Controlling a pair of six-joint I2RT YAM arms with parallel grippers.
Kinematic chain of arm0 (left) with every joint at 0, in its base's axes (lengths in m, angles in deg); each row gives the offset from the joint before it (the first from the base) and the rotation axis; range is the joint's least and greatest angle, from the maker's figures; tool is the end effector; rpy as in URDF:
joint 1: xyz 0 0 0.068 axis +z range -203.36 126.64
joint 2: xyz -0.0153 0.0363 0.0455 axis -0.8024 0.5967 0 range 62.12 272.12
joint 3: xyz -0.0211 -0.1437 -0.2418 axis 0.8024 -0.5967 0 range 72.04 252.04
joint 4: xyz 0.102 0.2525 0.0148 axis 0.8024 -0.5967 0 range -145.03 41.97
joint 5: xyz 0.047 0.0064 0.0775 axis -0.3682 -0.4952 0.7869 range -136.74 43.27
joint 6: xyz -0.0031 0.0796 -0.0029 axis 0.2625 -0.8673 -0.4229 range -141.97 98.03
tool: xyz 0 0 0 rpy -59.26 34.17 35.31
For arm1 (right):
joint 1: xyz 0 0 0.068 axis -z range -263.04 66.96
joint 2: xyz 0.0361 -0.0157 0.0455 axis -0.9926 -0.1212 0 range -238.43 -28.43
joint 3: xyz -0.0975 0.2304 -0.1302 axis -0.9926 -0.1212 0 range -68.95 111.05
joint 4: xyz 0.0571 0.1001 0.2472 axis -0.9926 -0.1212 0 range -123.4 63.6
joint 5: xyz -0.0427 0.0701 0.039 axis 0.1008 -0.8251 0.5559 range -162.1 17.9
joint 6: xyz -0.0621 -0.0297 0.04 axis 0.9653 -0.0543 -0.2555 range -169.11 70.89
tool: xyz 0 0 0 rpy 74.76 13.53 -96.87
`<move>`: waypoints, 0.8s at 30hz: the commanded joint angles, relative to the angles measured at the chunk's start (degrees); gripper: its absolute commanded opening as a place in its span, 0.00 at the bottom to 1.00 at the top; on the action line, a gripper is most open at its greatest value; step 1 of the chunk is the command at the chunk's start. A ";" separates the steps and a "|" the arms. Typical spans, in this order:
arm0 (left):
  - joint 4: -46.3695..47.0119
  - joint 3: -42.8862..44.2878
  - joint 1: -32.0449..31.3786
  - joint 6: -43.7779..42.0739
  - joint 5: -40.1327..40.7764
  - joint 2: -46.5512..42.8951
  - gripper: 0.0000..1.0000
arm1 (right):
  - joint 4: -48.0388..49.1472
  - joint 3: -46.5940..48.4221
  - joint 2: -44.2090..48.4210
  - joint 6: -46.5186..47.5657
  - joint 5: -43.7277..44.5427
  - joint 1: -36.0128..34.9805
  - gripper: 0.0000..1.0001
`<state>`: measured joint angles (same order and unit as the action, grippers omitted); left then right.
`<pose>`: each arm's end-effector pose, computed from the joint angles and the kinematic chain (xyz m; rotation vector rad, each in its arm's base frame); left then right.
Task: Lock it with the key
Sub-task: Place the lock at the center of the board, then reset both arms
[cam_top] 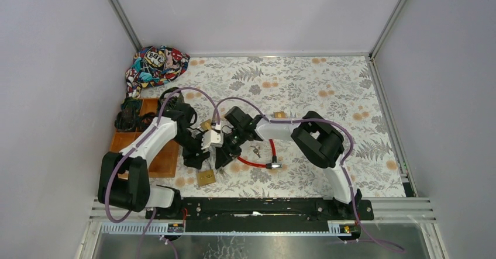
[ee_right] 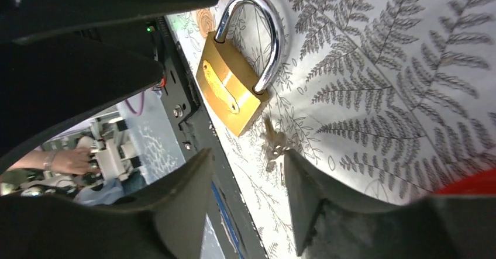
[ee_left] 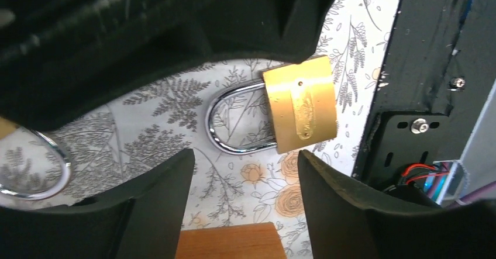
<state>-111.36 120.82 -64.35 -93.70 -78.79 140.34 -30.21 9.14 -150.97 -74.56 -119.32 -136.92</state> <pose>0.2002 -0.0759 0.1752 1.8412 2.1210 -0.7305 0.2380 0.4115 0.1169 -1.0862 2.4779 1.5476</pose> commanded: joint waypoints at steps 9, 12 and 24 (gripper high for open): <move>21.99 2.11 0.57 18.41 -4.13 -14.37 0.93 | -26.26 15.40 13.10 17.00 21.24 2.94 1.00; 37.50 -0.23 0.83 36.85 -1.66 -18.43 0.96 | -24.16 12.87 20.99 14.65 26.59 9.65 1.00; 75.11 -15.78 8.47 82.73 39.60 -19.97 0.99 | -10.68 -18.95 54.53 14.80 45.76 46.81 1.00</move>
<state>-52.50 111.72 -60.54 -27.78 -54.61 121.06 -41.91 -2.51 -100.70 -62.52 -80.85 -94.13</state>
